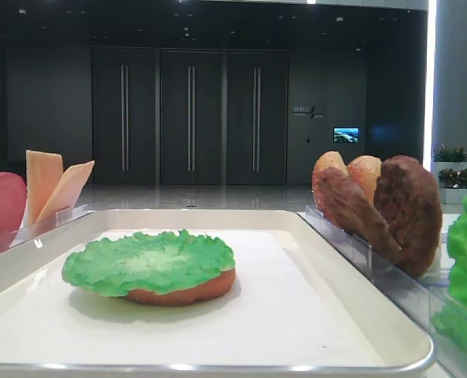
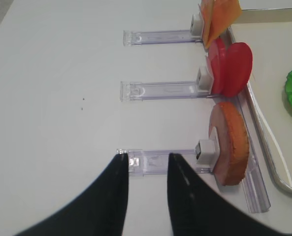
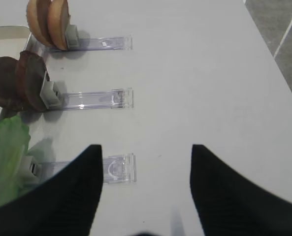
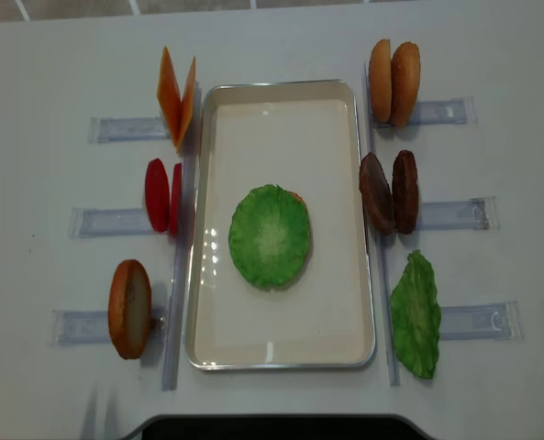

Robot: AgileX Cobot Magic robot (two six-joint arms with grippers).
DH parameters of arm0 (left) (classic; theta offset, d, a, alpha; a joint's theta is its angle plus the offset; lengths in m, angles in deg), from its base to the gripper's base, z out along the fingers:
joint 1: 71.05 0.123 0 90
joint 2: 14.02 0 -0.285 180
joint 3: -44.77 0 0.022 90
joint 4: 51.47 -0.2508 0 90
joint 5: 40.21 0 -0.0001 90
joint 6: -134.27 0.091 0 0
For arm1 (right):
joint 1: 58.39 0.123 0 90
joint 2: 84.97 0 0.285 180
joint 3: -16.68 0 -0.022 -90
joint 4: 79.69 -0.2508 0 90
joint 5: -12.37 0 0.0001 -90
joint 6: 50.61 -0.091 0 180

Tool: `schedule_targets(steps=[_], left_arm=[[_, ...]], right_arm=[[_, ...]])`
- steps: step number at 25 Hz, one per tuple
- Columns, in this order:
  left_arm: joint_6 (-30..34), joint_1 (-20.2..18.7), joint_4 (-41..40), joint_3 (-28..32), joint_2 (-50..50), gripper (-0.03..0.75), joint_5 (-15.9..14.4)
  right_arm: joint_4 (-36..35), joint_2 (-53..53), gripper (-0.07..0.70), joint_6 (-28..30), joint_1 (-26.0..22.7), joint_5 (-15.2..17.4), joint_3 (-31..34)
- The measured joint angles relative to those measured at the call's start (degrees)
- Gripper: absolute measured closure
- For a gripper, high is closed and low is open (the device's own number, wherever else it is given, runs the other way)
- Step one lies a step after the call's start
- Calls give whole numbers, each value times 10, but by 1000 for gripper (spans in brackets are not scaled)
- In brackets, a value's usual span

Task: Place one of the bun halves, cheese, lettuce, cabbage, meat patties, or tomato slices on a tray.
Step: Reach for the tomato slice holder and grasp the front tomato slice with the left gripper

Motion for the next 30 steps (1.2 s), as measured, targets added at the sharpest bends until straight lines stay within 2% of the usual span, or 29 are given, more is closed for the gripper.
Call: schedule_targets(steps=[30], left_arm=[[2, 0, 0, 0, 0, 505, 0]], right_arm=[[-1, 0, 262, 0, 0, 0, 0]])
